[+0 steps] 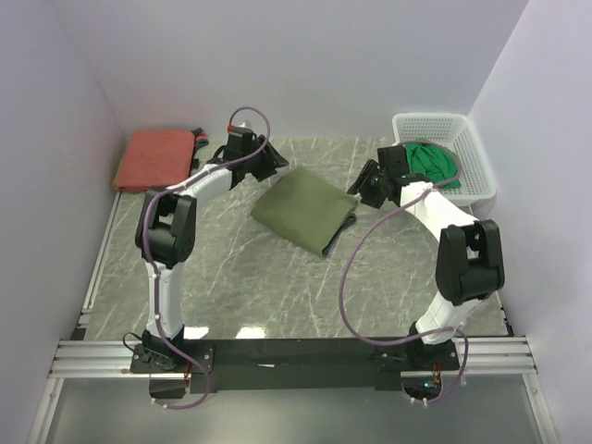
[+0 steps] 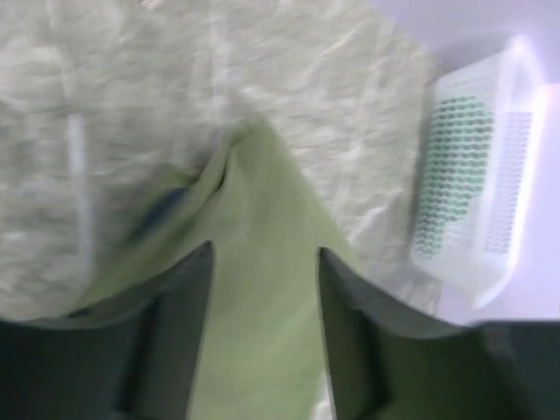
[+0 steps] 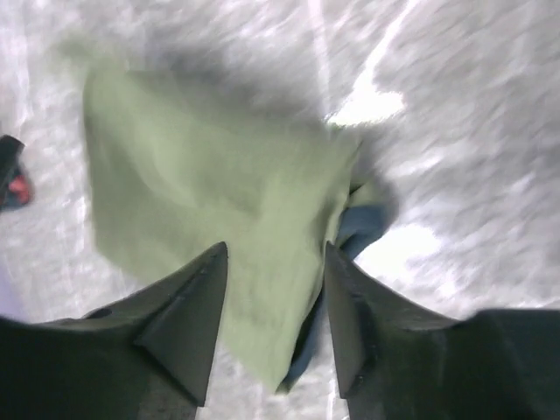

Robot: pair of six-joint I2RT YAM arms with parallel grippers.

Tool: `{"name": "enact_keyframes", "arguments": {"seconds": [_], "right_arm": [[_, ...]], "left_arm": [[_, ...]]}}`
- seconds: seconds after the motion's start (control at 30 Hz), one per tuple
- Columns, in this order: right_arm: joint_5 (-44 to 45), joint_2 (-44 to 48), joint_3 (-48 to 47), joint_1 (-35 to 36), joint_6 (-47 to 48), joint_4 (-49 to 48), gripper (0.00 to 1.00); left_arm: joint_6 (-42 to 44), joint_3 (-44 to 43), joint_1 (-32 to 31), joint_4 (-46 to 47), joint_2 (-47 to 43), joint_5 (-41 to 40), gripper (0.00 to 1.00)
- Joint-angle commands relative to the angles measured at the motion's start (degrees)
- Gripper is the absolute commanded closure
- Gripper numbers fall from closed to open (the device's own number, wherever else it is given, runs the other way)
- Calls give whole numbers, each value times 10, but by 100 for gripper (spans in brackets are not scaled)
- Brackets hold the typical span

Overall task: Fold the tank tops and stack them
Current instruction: Fold the tank top, then neatly place the folded tank top to the corner

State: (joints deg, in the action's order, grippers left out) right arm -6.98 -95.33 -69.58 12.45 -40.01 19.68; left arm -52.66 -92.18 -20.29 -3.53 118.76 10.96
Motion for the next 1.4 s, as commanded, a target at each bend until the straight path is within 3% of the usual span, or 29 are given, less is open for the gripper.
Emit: {"name": "enact_keyframes", "arguments": {"seconds": [0.0,0.03,0.1,0.3,0.4,0.47,0.53,0.6,0.77,0.97,1.17,1.37], "right_arm": [[-5,-6,-45,-11,25,-6,41],[14,3,-50,-8,26,5,41],[34,17,-46,13,26,14,41],[104,66,22,116,-1,12,43],[96,38,45,145,-16,-17,46],[90,14,37,153,-13,-22,50],[79,-19,30,159,-7,-25,55],[54,-33,46,159,0,-40,57],[15,-45,86,162,5,-61,64],[-19,-69,108,130,14,-45,83],[-16,-40,129,45,25,-27,84],[-9,-65,58,-1,34,11,84]], "left_arm": [[17,-35,22,42,10,86,41],[23,-24,26,47,-3,79,34],[36,-2,32,40,-47,47,32],[68,8,37,-124,-92,-108,35],[92,8,41,-186,-73,-106,33],[72,51,43,-165,-93,-95,31],[53,151,44,-114,-148,-83,28],[61,178,53,-91,-165,-89,26],[115,120,77,-118,-106,-6,26],[128,108,80,-97,-81,82,23],[114,129,80,-69,-73,152,14],[121,178,76,-39,-64,186,9]]}}
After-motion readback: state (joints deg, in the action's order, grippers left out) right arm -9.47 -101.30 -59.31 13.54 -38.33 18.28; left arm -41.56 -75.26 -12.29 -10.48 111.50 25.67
